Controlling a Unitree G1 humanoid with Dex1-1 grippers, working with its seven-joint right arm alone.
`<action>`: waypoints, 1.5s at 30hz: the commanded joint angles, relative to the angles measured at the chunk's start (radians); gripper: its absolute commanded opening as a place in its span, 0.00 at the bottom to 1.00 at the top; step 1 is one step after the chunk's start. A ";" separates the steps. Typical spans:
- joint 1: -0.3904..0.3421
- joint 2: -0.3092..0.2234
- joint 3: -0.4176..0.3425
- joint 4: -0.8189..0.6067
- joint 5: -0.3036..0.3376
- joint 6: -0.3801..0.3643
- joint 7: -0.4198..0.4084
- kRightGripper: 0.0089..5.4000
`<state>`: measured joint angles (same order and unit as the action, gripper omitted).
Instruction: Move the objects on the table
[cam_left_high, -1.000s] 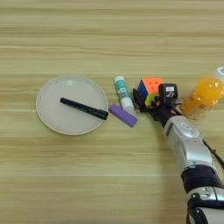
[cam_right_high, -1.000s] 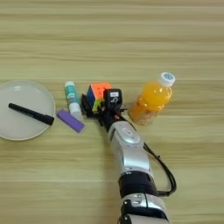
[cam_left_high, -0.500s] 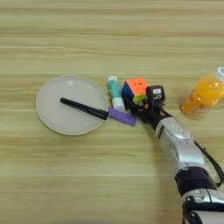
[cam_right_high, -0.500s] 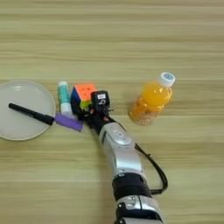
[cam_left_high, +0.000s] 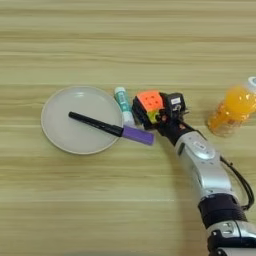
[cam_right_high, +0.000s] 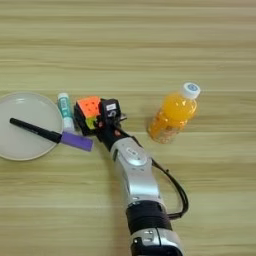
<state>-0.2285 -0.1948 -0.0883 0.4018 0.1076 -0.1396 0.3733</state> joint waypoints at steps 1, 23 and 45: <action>-0.025 -0.026 -0.021 -0.173 0.002 -0.119 -0.017 0.90; 0.072 -0.193 -0.359 -0.418 0.055 -0.187 -0.205 1.00; 0.099 -0.195 -0.353 -0.348 0.151 0.060 -0.154 1.00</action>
<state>-0.0715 -0.3472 -0.4331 0.0729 0.2587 -0.0946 0.2327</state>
